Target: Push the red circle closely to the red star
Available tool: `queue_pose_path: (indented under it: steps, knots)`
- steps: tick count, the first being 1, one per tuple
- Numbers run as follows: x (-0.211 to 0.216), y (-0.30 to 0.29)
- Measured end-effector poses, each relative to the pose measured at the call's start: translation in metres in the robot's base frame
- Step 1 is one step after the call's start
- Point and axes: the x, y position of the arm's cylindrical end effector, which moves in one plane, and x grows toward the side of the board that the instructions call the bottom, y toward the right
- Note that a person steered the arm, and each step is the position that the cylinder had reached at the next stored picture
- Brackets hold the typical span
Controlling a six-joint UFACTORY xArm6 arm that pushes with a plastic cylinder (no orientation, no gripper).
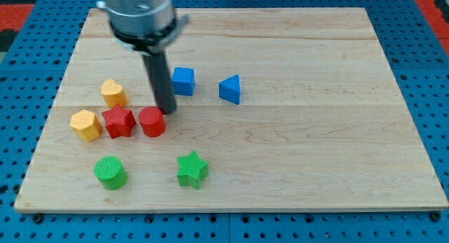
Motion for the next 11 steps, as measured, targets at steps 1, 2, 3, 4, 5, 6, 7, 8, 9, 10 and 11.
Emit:
queue_pose_path:
  steps: [1,2,3,4,5,6,7,8,9,10,11]
  knots:
    - [0.023,0.010]
    - [0.029,-0.018]
    - [0.029,-0.056]
    - [0.025,-0.067]
    - [0.012,-0.067]
    - [-0.003,-0.067]
    - [-0.014,-0.067]
    - [-0.004,-0.058]
    - [0.035,-0.029]
    - [0.052,-0.043]
    - [0.059,-0.083]
